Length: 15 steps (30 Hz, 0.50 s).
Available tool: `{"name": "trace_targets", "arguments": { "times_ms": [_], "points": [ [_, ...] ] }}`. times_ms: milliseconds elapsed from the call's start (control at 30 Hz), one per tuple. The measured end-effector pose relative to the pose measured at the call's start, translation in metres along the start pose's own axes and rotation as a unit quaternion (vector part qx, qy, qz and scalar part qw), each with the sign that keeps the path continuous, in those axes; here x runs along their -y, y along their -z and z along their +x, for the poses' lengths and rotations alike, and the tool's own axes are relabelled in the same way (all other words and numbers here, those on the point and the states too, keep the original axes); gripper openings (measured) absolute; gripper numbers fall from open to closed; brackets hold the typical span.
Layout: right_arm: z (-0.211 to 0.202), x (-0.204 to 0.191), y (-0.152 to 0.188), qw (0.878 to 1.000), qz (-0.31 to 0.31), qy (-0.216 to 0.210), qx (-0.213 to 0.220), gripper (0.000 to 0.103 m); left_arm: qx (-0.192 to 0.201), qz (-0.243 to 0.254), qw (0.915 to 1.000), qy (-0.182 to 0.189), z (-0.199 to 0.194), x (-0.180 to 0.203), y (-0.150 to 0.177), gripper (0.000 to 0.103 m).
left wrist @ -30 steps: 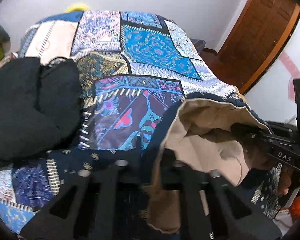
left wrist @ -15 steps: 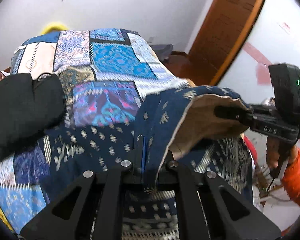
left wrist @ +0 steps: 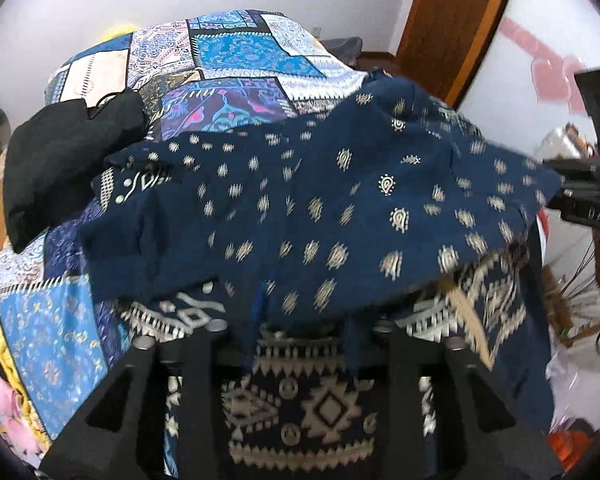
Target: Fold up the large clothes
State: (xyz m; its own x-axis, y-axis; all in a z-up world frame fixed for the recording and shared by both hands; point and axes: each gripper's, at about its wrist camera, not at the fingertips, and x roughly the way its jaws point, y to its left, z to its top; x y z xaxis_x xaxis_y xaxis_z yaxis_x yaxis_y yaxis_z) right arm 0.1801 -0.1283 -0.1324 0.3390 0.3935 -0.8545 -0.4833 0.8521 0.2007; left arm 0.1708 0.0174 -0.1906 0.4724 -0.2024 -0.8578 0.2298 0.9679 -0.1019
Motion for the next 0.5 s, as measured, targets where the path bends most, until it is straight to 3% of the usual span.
{"name": "trace_targets", "arguments": {
  "times_ms": [33,100,300,367,500],
  "points": [
    [-0.001,-0.001,0.002,1.0,-0.004,0.002,-0.006,0.039,0.001,0.006,0.9999,-0.009,-0.004,0.001,0.004,0.054],
    [-0.006,-0.003,0.008,1.0,-0.006,0.001,-0.004,0.051,0.008,0.014,0.9996,-0.022,-0.012,0.002,0.009,0.058],
    [-0.029,-0.007,0.011,1.0,-0.02,0.009,0.015,0.051,0.038,0.007,0.9988,-0.029,-0.044,-0.007,0.003,0.06],
    [-0.039,-0.006,0.006,0.999,-0.022,0.006,0.026,0.051,0.056,0.001,0.9979,-0.032,-0.053,-0.01,-0.006,0.067],
    [-0.056,-0.004,-0.009,0.998,-0.02,0.005,0.064,0.051,0.085,-0.01,0.9953,-0.045,-0.062,-0.015,-0.032,0.069]
  ]
}}
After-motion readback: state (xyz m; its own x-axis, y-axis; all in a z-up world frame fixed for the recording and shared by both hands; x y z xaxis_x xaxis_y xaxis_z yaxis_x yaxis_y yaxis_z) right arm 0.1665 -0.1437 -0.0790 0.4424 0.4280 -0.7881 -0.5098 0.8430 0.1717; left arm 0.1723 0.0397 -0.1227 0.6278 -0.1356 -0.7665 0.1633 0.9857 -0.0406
